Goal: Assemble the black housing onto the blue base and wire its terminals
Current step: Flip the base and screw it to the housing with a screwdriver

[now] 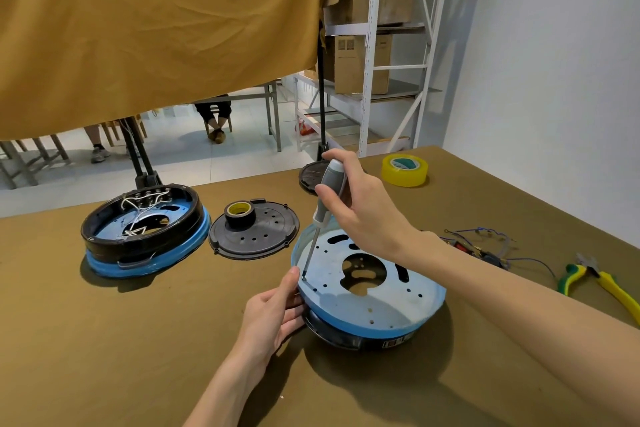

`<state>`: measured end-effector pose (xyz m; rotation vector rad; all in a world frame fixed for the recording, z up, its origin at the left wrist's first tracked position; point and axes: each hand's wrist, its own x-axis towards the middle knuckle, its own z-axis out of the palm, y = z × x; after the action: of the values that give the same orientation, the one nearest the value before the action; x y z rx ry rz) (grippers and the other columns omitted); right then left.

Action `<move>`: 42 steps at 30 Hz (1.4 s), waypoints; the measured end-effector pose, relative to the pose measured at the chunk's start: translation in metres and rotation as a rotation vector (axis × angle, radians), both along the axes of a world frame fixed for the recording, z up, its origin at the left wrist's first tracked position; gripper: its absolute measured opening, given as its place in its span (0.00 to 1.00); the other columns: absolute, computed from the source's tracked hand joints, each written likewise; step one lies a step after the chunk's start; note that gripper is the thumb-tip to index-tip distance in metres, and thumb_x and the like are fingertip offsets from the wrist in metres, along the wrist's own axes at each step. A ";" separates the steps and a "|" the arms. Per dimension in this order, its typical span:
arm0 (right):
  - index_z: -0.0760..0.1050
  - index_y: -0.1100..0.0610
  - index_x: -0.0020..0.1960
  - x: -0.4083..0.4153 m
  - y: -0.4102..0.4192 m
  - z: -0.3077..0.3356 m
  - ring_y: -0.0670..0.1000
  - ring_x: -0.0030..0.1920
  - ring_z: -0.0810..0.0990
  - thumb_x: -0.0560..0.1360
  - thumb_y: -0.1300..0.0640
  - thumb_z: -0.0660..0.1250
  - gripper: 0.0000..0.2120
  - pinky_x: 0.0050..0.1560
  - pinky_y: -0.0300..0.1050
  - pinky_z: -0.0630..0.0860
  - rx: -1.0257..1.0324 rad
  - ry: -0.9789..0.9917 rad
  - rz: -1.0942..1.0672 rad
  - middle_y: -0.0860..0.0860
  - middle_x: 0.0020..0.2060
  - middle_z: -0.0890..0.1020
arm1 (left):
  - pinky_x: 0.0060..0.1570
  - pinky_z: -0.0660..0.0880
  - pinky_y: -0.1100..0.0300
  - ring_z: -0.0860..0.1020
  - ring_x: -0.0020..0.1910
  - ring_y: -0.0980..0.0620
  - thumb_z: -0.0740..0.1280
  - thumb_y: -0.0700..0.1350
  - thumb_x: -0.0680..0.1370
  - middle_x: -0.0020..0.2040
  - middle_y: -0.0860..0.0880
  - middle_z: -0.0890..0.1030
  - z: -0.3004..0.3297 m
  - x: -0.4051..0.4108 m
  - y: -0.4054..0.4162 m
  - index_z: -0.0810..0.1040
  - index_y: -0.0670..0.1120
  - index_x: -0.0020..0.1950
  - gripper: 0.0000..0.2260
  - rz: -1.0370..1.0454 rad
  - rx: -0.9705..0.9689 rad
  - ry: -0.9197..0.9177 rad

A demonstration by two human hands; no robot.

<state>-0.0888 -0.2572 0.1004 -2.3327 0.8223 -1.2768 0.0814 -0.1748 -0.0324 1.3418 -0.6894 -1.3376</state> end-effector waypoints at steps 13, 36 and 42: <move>0.65 0.54 0.70 -0.002 0.001 0.023 0.49 0.42 0.80 0.83 0.57 0.66 0.18 0.40 0.39 0.77 -0.003 0.199 0.156 0.54 0.45 0.81 | 0.61 0.80 0.46 0.82 0.62 0.44 0.75 0.67 0.61 0.63 0.43 0.83 0.004 -0.002 0.003 0.83 0.48 0.54 0.30 0.004 -0.016 0.000; 0.71 0.51 0.55 0.028 -0.007 0.103 0.54 0.40 0.84 0.79 0.37 0.64 0.18 0.35 0.54 0.81 0.089 1.004 -0.076 0.53 0.44 0.83 | 0.56 0.83 0.48 0.85 0.57 0.46 0.72 0.64 0.66 0.56 0.44 0.86 0.013 -0.009 0.006 0.85 0.46 0.52 0.25 0.040 0.023 -0.052; 0.72 0.54 0.57 0.034 -0.004 0.097 0.55 0.37 0.85 0.83 0.37 0.58 0.19 0.38 0.54 0.84 -0.085 1.069 -0.112 0.53 0.42 0.84 | 0.57 0.82 0.47 0.85 0.57 0.46 0.71 0.65 0.66 0.55 0.44 0.87 0.015 -0.010 0.007 0.85 0.46 0.54 0.28 0.049 0.035 -0.074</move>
<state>-0.0543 -0.2613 0.1977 -3.0212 1.1890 0.0363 0.0711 -0.1674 -0.0174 1.4334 -0.6819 -1.2715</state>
